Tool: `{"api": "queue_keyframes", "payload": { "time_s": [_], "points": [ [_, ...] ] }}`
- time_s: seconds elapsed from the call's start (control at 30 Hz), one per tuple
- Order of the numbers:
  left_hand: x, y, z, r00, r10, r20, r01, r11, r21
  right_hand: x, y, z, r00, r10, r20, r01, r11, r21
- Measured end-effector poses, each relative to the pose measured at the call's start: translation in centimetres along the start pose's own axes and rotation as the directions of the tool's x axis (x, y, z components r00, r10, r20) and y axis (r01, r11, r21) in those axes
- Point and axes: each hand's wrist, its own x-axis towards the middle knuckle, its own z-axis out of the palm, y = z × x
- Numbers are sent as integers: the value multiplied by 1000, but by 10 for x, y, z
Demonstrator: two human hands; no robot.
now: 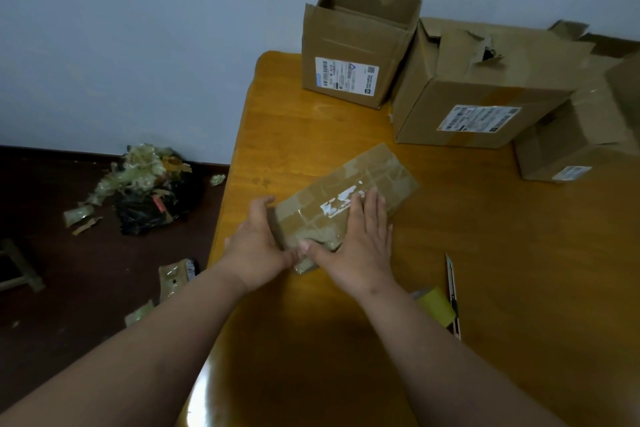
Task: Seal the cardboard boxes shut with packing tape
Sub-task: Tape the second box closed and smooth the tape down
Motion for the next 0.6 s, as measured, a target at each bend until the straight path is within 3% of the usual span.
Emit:
{"api": "queue_keyframes", "payload": {
  "time_s": [0.07,0.2,0.33,0.4,0.53,0.6],
  "points": [
    [2,-5,2,999,-34,28,39,982,-186,3,-4,1,1000,-6,-9,7,996,88],
    [-3,-6,5,996,-82,23,85,947,-308,10,-3,-5,996,-75,52,65,983,174],
    [0,-6,6,992,-125,-11,111,918,-381,16,4,-20,981,-152,122,114,954,276],
    [1,-3,7,990,-141,6,133,916,-379,14,7,-21,983,-159,87,119,930,347],
    [-1,-3,19,988,-154,8,146,916,-374,8,9,-12,967,-229,107,204,957,206],
    [1,-4,20,982,-186,-24,162,907,-389,10,8,-16,962,-244,124,207,946,250]
  ]
}}
